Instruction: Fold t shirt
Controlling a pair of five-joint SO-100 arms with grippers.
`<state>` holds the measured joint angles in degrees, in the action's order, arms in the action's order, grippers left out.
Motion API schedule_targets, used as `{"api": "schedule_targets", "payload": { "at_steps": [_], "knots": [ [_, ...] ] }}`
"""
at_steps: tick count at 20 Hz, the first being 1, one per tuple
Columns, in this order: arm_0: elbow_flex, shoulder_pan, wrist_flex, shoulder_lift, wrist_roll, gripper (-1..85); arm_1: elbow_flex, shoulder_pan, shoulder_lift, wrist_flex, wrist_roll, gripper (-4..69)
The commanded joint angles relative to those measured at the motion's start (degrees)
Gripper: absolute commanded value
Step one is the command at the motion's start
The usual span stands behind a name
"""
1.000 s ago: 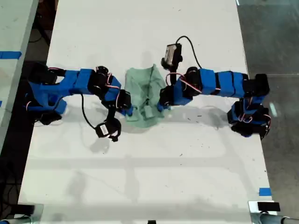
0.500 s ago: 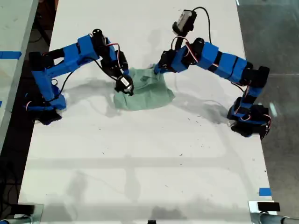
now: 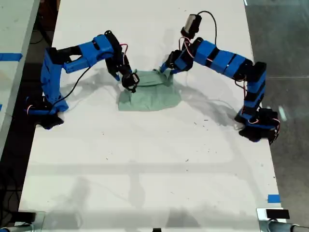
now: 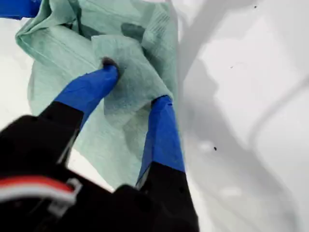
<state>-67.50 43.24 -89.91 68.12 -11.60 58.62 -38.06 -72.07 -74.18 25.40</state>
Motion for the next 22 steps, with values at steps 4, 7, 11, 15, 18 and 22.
{"api": "schedule_targets", "payload": {
  "at_steps": [4, 7, 11, 15, 18, 22],
  "knots": [
    [-0.09, 2.20, -1.76, 17.67, -3.87, 18.5, -3.08, -4.66, -5.45, -10.11, 3.69, 27.5],
    [-5.10, 2.64, -1.85, 34.54, -4.92, 0.0, -1.41, -5.10, -15.64, -14.94, 6.33, 18.0],
    [-10.81, -4.66, -1.85, 54.32, -1.93, 0.0, 1.93, 1.14, -33.40, -21.80, 6.42, 0.2],
    [-20.92, -23.03, -1.05, 69.70, 5.71, 0.0, 20.13, 13.10, -58.18, -23.12, 0.35, 0.2],
    [-34.54, -36.74, 5.98, 78.66, 11.51, 0.0, 39.64, 23.38, -78.40, -19.42, -4.75, 0.2],
    [-60.91, -36.83, 13.36, 94.39, 10.72, 0.0, 66.01, 28.39, -100.63, -16.61, -9.05, 0.2]
  ]
}}
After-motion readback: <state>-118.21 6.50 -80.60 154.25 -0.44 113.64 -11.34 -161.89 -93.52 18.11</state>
